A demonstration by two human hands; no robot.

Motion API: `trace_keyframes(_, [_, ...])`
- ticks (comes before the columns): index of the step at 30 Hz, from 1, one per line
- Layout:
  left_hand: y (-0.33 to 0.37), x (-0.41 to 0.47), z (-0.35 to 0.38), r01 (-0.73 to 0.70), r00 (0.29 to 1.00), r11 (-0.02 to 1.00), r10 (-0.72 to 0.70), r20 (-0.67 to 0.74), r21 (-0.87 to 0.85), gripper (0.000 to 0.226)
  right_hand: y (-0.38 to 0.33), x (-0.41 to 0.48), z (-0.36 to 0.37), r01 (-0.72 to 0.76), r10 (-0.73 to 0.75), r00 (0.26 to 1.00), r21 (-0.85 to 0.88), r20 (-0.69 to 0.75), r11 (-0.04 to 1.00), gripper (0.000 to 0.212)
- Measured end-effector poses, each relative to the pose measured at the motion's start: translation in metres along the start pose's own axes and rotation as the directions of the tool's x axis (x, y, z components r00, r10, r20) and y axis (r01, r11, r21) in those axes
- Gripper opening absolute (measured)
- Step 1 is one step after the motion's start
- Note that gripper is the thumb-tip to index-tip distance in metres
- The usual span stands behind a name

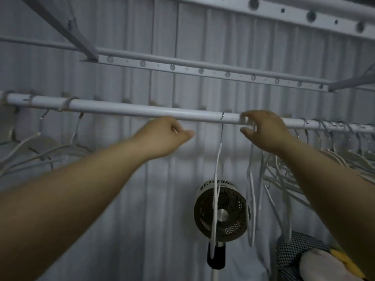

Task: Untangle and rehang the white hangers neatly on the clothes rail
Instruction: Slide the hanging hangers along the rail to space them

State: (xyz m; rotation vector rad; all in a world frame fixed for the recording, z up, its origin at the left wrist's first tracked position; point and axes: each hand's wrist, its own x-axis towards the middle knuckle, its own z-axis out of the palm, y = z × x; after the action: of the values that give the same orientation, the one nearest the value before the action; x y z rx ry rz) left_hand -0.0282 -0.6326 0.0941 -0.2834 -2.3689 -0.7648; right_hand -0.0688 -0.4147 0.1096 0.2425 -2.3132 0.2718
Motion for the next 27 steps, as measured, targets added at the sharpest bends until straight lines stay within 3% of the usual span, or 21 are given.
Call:
trace_keyframes(3, [0.019,-0.007,0.038,0.182,0.963,0.972,-0.145,0.227,-0.147,0.071,-0.005,0.004,0.004,-0.003,0.003,1.0,-0.002,-0.015,1.0,0.046])
trace_keyframes(5, [0.029,-0.013,0.053,0.236,0.921,0.956,-0.163,0.354,-0.174,0.08,-0.007,0.001,0.009,-0.036,0.036,0.999,0.011,-0.04,0.999,0.048])
trace_keyframes(9, [0.033,-0.023,0.068,0.262,0.851,0.957,-0.167,0.497,-0.128,0.022,-0.009,-0.017,0.011,-0.133,0.138,0.988,0.07,-0.07,0.989,0.061])
trace_keyframes(11, [0.027,-0.029,0.07,0.281,0.827,0.952,-0.175,0.535,-0.124,0.009,-0.011,-0.029,0.01,-0.184,0.186,0.983,0.069,-0.012,0.98,0.066])
trace_keyframes(12, [0.024,-0.032,0.068,0.285,0.825,0.951,-0.178,0.537,-0.123,0.005,-0.011,-0.035,0.01,-0.205,0.203,0.979,0.07,0.035,0.976,0.067])
trace_keyframes(14, [0.013,-0.035,0.069,0.288,0.849,0.948,-0.184,0.495,-0.14,0.024,-0.012,-0.047,0.01,-0.243,0.23,0.962,0.074,0.144,0.967,0.068])
trace_keyframes(17, [-0.001,-0.039,0.064,0.27,0.902,0.948,-0.187,0.389,-0.17,0.025,-0.014,-0.062,0.011,-0.277,0.264,0.934,0.024,0.24,0.96,0.061])
trace_keyframes(21, [-0.021,-0.045,0.055,0.277,0.937,0.943,-0.224,0.267,-0.183,0.023,-0.019,-0.076,0.015,-0.285,0.289,0.906,-0.059,0.308,0.957,0.047])
trace_keyframes(27, [-0.051,-0.061,0.029,0.306,0.95,0.942,-0.293,0.106,-0.142,0.021,-0.032,-0.093,0.022,-0.247,0.281,0.898,-0.139,0.338,0.959,0.051])
